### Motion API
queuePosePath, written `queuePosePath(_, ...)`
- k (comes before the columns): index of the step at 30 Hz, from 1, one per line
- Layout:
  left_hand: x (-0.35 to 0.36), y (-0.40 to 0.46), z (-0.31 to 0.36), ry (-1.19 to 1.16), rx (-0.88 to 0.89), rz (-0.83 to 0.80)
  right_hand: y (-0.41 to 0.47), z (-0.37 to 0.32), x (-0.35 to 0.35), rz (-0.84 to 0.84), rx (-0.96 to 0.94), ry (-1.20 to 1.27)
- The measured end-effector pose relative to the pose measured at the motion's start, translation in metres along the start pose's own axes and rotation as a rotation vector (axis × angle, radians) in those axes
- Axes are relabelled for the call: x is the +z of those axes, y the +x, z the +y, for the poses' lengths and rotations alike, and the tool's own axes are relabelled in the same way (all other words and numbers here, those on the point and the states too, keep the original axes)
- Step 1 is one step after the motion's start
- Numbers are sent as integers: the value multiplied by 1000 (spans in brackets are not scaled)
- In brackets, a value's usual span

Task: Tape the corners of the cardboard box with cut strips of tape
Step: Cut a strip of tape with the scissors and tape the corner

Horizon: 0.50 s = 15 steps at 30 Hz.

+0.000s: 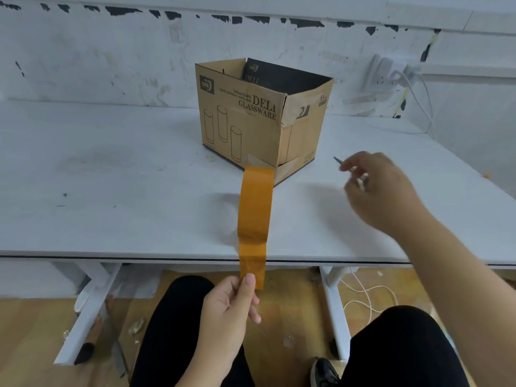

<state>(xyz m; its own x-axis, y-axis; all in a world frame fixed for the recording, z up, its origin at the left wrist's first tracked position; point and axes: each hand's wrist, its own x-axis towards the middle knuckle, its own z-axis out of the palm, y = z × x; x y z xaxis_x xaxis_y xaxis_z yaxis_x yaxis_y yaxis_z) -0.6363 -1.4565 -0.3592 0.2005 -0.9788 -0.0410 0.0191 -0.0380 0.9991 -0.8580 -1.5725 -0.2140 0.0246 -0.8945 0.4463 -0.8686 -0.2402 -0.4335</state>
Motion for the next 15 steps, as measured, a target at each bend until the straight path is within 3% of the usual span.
queuePosePath(4, 0, -1, 1, 9, 6, -5, 13, 40, -16, -208, 281, -310)
queuePosePath(6, -1, 0, 1, 14, 13, -8, 16, 44, -14, -250, 301, -307)
queuePosePath(10, -2, 0, 1, 32, 21, -15, 24, 45, -13, -163, 336, -177)
queuePosePath(15, -5, 0, 1, 54, 25, -19, 29, 49, -14, -236, 353, -302)
